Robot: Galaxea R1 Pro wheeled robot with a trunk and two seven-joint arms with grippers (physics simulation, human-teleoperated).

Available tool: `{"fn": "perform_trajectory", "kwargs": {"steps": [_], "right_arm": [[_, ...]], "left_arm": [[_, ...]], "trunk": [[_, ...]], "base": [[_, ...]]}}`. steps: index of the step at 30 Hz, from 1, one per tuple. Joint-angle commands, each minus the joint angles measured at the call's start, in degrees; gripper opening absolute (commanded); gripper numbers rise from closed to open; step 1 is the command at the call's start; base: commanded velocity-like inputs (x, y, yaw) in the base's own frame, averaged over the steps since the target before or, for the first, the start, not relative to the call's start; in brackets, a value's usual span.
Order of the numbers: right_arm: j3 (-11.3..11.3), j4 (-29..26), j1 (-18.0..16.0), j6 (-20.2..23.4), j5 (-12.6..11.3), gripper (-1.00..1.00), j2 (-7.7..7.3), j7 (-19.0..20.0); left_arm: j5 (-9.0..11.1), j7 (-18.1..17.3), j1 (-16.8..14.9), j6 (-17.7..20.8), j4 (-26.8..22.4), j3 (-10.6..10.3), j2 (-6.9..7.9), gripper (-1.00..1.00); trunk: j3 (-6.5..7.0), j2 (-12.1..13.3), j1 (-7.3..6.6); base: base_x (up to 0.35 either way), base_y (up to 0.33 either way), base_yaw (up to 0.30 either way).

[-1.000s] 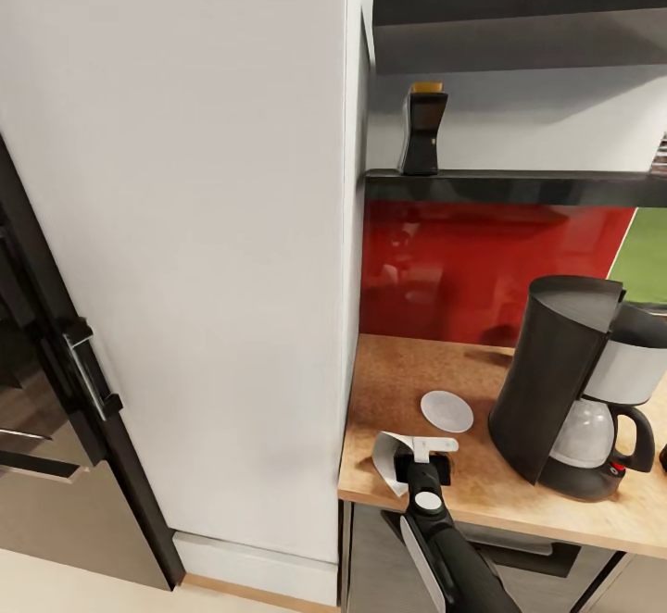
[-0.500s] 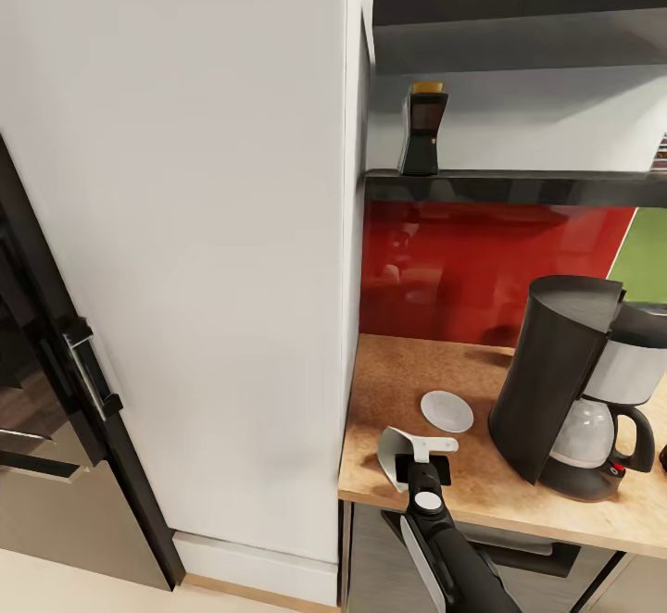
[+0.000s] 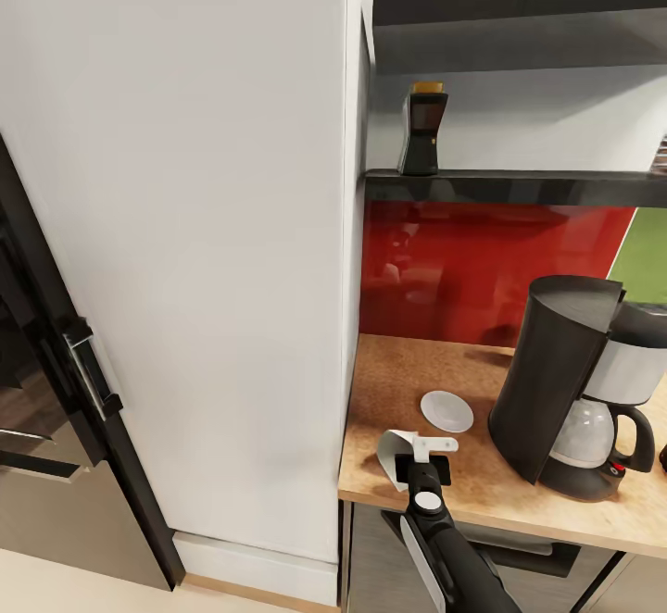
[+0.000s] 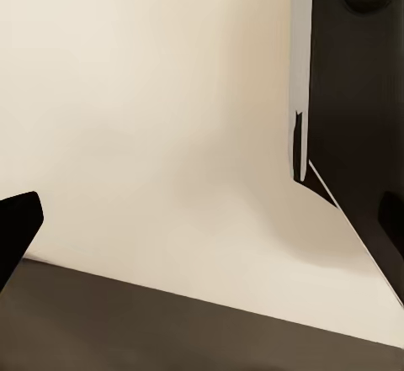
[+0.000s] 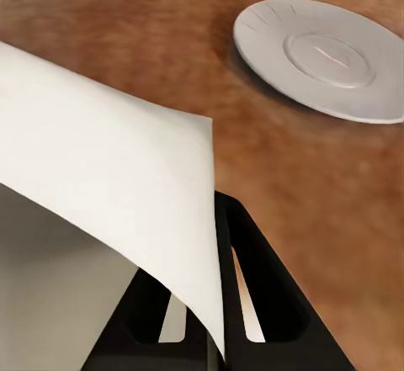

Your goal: Set up a coffee station on the kitchen countertop: keep the coffee maker on the countertop, move the bottle of coffee from the kitchen shelf to the counter next to the coffee maker, place a paper coffee filter on top of the coffee maker, put the saucer next to the coffee maker with the coffee cup on the saucer, and place the electric kettle next to the coffee maker.

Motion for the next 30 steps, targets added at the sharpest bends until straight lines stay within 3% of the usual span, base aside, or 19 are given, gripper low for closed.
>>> {"fn": "perform_trajectory", "kwargs": {"steps": [1,25,30], "right_arm": [[0.2,-0.1,0.0,0.4,-0.1,-1.0,0.0,-0.4],[0.0,-0.7,0.0,0.4,-0.1,-1.0,0.03,-0.4],[0.0,-5.0,0.0,0.8,-0.1,-1.0,0.04,-0.4]], "left_arm": [[-0.6,0.2,0.0,-0.1,0.0,0.5,0.0,1.0],[-0.6,0.2,0.0,-0.1,0.0,0.6,0.09,1.0],[-0.6,0.1,0.0,-0.3,0.0,0.6,0.13,1.0]], "trunk": [[-0.11,-0.1,0.03],[-0.11,-0.1,0.03],[-0.11,-0.1,0.03]], "base": [[0.0,0.0,0.0],[0.0,0.0,0.0],[0.0,0.0,0.0]]}}
